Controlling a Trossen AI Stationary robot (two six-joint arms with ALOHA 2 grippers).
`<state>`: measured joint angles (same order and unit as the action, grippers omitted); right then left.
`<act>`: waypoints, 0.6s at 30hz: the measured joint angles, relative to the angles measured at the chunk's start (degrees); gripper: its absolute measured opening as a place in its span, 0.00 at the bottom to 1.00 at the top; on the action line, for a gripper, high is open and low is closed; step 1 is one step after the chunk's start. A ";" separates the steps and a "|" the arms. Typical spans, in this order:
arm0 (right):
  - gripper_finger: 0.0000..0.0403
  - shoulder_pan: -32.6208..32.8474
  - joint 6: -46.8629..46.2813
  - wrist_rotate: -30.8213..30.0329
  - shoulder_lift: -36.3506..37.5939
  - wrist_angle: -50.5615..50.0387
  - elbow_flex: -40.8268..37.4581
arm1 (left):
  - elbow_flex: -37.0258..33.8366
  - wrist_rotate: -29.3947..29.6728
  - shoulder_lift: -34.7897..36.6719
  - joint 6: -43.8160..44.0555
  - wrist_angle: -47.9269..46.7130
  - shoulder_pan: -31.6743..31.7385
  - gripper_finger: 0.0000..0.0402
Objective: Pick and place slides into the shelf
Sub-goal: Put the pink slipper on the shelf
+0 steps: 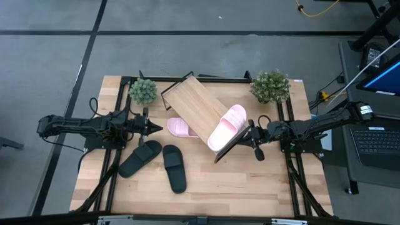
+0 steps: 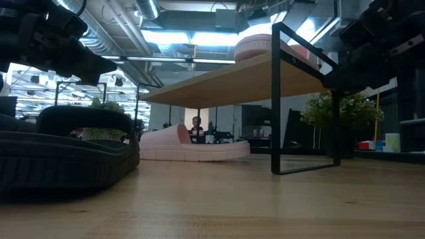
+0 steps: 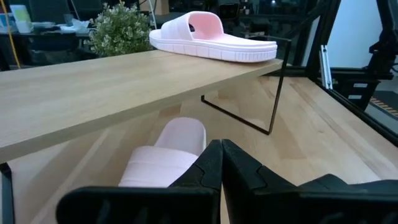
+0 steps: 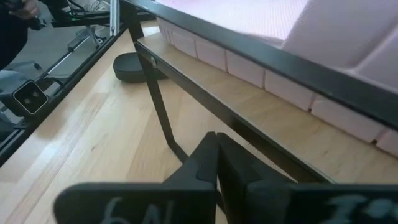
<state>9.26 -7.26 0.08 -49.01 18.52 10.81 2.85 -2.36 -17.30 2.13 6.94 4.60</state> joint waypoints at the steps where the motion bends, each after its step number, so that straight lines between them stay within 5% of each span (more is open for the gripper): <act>1: 0.02 0.00 -0.28 0.02 0.00 -0.35 0.00 | 0.00 0.02 0.00 1.00 0.00 0.00 0.00; 8: 0.02 -0.02 -7.21 8.17 -0.02 -4.98 -0.02 | 0.00 0.29 -0.96 4.07 0.02 -0.28 0.00; 18: 0.02 -0.02 -7.99 11.74 0.00 -6.97 -0.02 | 0.00 2.18 -6.71 5.41 2.21 -3.06 0.00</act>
<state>9.23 -15.25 11.82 -49.01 11.55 10.79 2.85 -0.19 -24.01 7.54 9.15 1.54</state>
